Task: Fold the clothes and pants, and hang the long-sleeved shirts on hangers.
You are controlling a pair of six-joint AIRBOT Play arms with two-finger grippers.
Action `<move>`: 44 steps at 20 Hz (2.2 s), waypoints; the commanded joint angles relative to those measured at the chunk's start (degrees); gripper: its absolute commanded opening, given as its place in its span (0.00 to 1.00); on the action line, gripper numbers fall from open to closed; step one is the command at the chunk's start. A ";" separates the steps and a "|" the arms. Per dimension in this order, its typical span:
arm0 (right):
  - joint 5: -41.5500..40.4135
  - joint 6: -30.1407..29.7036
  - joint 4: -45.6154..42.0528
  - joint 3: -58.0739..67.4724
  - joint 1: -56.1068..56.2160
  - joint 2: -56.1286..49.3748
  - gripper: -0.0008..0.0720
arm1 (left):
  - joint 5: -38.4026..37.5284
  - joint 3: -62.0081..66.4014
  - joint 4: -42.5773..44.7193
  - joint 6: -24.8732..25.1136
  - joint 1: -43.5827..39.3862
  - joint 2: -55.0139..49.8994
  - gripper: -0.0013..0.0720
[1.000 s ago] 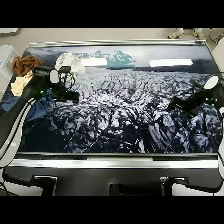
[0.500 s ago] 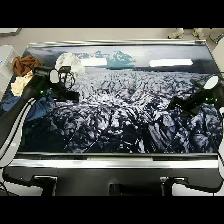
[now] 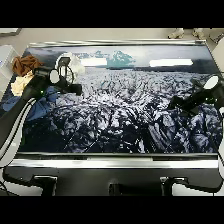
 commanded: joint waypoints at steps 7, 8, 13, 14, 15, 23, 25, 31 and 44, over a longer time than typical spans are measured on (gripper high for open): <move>-1.92 -0.07 0.00 -0.02 0.00 0.04 0.95 | 32.59 0.24 0.00 -3.58 0.83 -1.38 0.99; -1.90 -0.07 0.00 -0.02 0.00 0.02 0.95 | 34.62 1.20 -0.02 -11.08 2.23 -2.36 0.99; -2.82 -0.04 0.00 -0.02 0.00 0.04 0.93 | 33.11 6.32 -23.65 -33.75 17.14 -10.73 0.99; -2.99 -0.04 0.02 -0.02 0.00 0.04 0.93 | 31.06 6.32 -29.44 -32.17 19.45 -12.31 0.99; -3.02 -0.04 0.02 -0.02 0.04 0.02 0.93 | 29.83 6.32 -32.79 -29.53 20.65 -13.77 0.99; -2.93 -0.04 0.04 -0.02 0.04 0.02 0.93 | 50.69 6.49 -59.08 -13.29 18.47 -24.20 0.99; -2.80 -0.04 0.04 -0.02 0.04 0.02 0.93 | 52.87 7.91 -59.52 -13.33 18.14 -26.21 0.99; -2.27 -0.02 0.28 -0.02 0.04 0.04 0.93 | 54.71 14.82 -59.65 -13.51 16.61 -30.93 0.86; -0.76 -8.31 -4.35 6.95 0.02 1.09 0.93 | 38.05 16.02 -58.97 26.91 16.00 -12.68 0.04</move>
